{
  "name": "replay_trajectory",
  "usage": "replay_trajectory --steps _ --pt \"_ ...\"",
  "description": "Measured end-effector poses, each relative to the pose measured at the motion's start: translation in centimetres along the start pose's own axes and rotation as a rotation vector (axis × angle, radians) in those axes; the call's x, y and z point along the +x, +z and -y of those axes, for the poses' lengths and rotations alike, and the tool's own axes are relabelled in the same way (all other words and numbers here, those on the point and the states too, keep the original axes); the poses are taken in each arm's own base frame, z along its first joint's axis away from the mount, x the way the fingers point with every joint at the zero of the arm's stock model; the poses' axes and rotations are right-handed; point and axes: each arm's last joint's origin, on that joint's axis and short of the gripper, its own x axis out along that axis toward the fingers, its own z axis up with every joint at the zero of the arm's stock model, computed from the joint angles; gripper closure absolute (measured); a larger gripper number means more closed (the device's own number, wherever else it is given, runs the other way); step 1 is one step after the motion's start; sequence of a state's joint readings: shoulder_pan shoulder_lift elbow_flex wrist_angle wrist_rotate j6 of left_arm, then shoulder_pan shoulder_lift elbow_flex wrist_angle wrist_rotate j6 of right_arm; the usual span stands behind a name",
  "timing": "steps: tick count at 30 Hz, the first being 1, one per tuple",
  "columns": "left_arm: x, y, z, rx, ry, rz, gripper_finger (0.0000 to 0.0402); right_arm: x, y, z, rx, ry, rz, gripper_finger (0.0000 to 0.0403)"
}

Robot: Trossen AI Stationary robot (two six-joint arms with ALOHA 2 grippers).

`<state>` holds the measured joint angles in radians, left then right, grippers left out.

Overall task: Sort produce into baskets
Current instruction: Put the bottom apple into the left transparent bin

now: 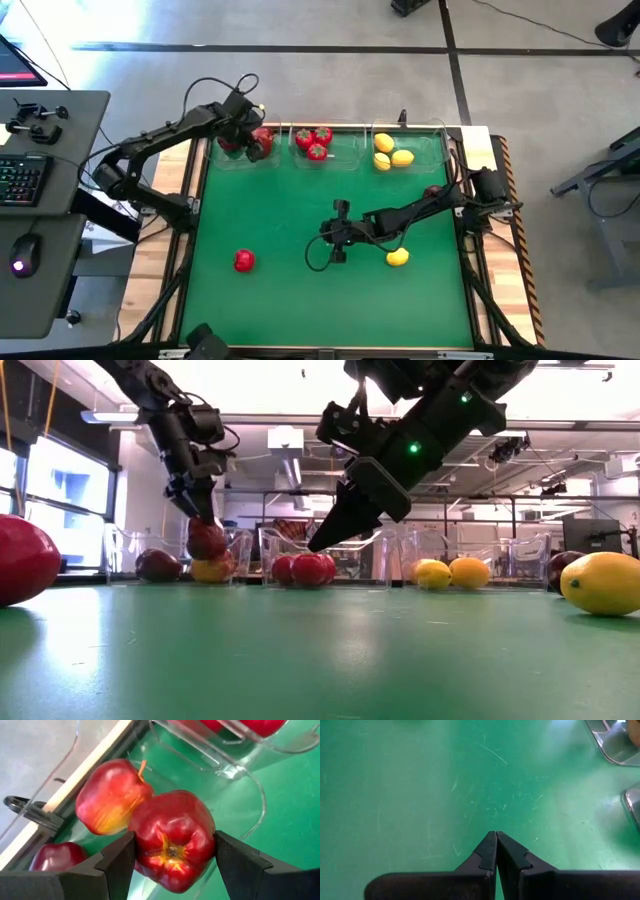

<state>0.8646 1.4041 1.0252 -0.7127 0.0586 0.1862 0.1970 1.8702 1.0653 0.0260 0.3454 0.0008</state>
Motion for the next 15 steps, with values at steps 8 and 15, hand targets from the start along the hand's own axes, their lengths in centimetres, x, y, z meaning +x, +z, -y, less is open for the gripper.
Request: replay_trajectory --steps 8,15 --pt "1.6 -0.2 -0.2 -0.001 0.046 -0.086 0.0172 0.0 0.1 -0.1 0.002 0.016 0.008 0.0403" --pt "3.5 -0.1 -0.4 0.006 0.071 -0.13 0.0172 0.0 0.1 0.0 0.002 0.016 0.008 0.0403"
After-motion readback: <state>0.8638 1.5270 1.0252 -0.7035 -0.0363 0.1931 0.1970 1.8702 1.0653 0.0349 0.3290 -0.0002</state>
